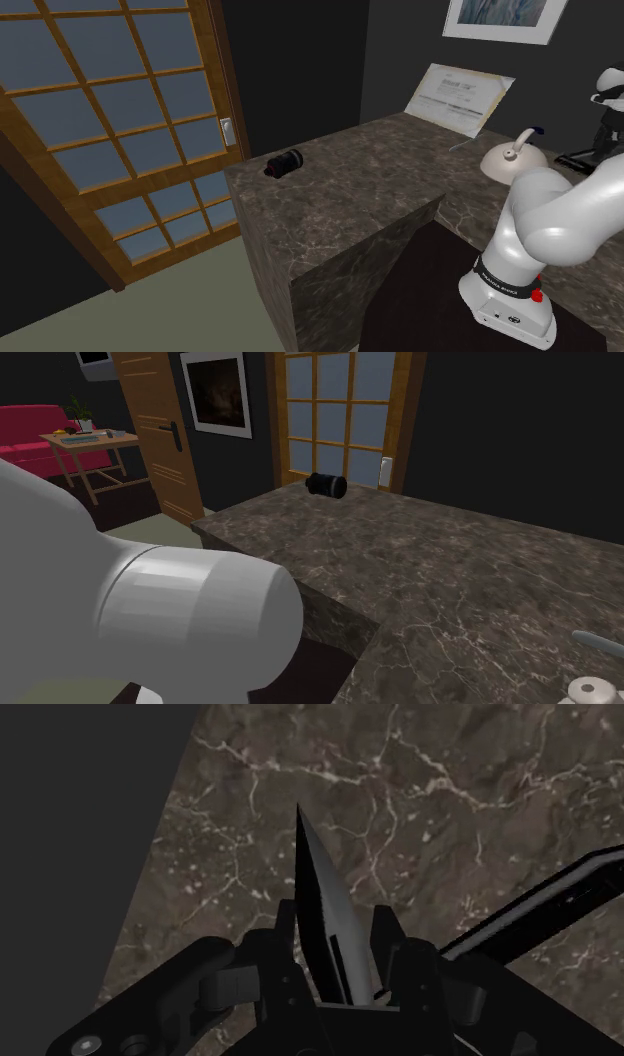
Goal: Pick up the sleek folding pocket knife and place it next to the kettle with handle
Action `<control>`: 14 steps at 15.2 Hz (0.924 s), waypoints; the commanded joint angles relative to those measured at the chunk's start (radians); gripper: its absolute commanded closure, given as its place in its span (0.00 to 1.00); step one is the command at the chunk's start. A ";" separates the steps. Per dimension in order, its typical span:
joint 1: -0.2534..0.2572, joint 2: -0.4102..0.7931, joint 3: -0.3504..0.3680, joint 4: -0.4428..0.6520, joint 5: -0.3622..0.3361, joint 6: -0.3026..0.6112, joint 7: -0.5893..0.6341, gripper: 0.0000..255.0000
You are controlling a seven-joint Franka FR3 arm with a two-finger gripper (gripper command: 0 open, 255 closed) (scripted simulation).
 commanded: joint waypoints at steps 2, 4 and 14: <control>0.005 -0.011 -0.017 -0.029 -0.016 0.028 0.014 1.00; 0.012 -0.020 -0.033 -0.040 -0.029 0.046 0.022 1.00; 0.039 -0.052 -0.087 -0.070 -0.075 0.101 0.047 1.00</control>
